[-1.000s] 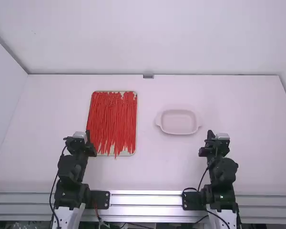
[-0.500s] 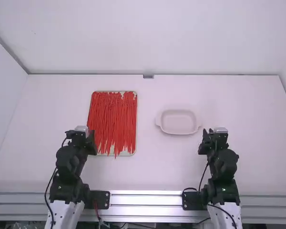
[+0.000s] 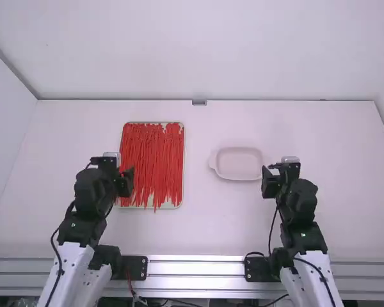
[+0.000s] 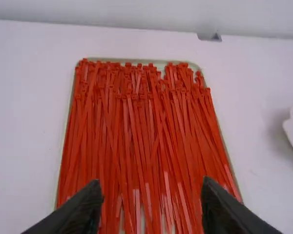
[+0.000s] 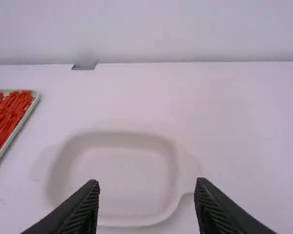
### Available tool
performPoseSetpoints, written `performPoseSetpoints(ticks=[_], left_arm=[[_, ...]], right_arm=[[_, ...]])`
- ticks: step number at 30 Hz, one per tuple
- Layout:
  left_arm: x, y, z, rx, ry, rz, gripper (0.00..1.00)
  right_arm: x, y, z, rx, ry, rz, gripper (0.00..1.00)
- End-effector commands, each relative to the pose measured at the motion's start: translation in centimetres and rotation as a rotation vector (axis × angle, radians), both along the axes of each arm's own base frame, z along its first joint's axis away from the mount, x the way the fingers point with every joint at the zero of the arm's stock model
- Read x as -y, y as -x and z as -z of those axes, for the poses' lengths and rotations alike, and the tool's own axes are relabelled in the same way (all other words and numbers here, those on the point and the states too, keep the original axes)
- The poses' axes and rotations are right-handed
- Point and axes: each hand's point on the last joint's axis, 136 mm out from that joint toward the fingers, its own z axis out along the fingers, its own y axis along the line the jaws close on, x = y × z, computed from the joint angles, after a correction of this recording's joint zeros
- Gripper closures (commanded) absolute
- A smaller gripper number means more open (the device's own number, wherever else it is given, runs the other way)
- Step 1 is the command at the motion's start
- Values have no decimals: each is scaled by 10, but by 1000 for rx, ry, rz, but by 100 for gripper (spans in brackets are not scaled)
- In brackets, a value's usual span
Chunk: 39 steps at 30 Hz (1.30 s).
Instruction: Fasten the cable tie
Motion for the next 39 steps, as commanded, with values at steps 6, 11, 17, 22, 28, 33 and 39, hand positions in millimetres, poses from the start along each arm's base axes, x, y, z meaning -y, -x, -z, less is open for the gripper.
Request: performPoseSetpoints(ticks=[6, 11, 17, 22, 28, 33, 39], left_arm=[[3, -17, -6, -116, -15, -37, 33], [-1, -26, -2, -198, -21, -67, 25], [-2, -39, 3, -284, -14, -88, 15], [1, -45, 7, -340, -5, -92, 9], [-7, -52, 12, -394, -16, -146, 4], [-3, -55, 14, -412, -12, -140, 1], [-5, -60, 12, -398, -11, -146, 1]], right_arm=[[-6, -21, -16, -41, 21, 5, 33], [-3, -33, -11, -96, 23, 21, 25], [0, -46, -2, -167, 17, 23, 15], [-1, -53, 3, -209, -2, 11, 9], [-11, -60, 8, -242, 3, -26, 4], [-23, -61, 1, -271, 21, -71, 2], [-33, -63, -5, -253, 23, -96, 2]])
